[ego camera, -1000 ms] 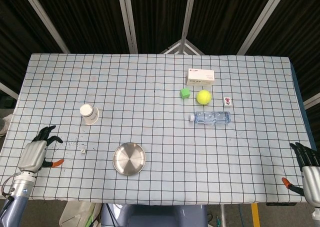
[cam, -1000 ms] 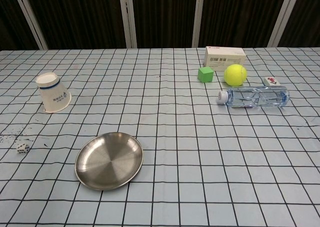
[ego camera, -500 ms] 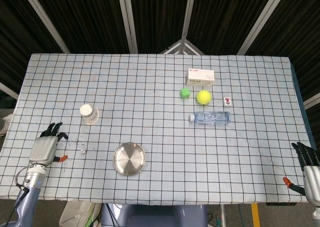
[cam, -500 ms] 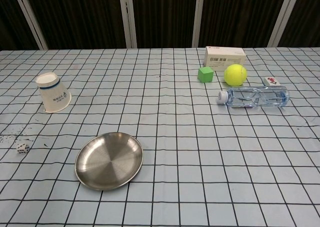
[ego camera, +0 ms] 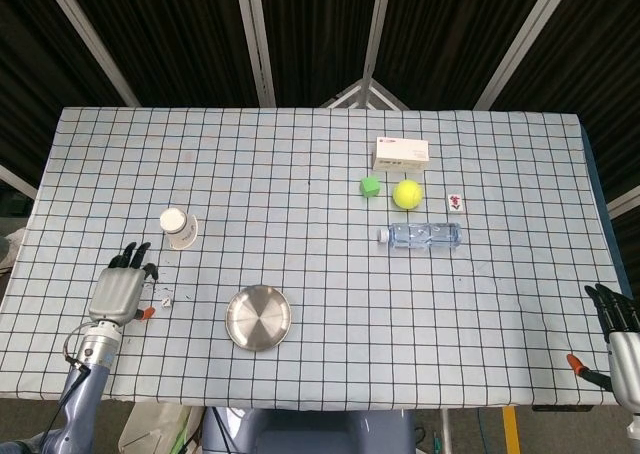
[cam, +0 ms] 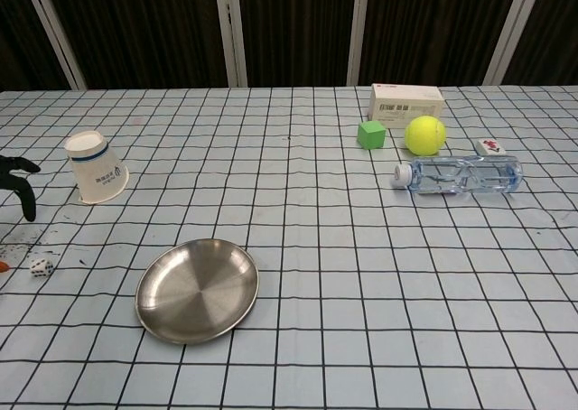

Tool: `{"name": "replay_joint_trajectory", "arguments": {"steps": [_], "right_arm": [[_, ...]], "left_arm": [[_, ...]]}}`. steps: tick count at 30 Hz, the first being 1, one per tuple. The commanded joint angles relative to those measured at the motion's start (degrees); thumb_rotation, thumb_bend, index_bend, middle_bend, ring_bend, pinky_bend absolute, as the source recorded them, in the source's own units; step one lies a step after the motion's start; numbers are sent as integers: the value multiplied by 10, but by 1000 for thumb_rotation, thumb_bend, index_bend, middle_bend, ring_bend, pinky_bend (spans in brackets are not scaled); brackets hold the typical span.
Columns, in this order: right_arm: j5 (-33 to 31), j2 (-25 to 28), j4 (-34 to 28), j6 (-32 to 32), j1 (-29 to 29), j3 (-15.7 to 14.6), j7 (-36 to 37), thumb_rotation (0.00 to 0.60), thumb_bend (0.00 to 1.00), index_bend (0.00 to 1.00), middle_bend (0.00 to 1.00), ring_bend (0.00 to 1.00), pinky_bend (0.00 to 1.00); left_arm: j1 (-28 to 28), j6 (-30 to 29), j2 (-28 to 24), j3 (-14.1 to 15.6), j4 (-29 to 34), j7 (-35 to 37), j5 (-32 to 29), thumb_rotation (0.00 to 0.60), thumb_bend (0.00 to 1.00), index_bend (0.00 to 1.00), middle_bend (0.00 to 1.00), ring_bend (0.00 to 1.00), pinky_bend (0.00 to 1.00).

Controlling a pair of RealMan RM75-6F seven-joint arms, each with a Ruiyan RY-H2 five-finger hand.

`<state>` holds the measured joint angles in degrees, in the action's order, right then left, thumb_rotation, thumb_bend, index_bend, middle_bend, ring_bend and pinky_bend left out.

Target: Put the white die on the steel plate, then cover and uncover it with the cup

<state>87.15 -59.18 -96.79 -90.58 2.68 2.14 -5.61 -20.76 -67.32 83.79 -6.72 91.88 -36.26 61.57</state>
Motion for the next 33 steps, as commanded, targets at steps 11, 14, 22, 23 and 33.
{"name": "replay_joint_trajectory", "arguments": {"steps": [11,14,22,23,33], "right_arm": [[0,2,0,-4,2,1,7,600,42,124,141,145,159],[2,3,0,-4,2,1,8,600,41,124,141,145,159],[2,4,-1,-4,2,1,9,600,41,124,141,145,159],[2,4,-1,-4,2,1,9,600,42,124,140,145,159],[4,3,0,-3,2,1,9,600,42,124,141,145,160]], "left_arm": [[-11,2,32,16,-26,-22,-22,600,185,433,50,8,185],[-12,-1,37,18,-30,-24,-21,600,206,445,53,8,185],[-17,-5,48,21,-39,-27,-19,600,325,464,57,8,185],[-17,-4,49,21,-40,-27,-20,600,338,467,57,8,185],[-20,-10,57,21,-47,-21,-16,600,399,485,63,8,185]]}}
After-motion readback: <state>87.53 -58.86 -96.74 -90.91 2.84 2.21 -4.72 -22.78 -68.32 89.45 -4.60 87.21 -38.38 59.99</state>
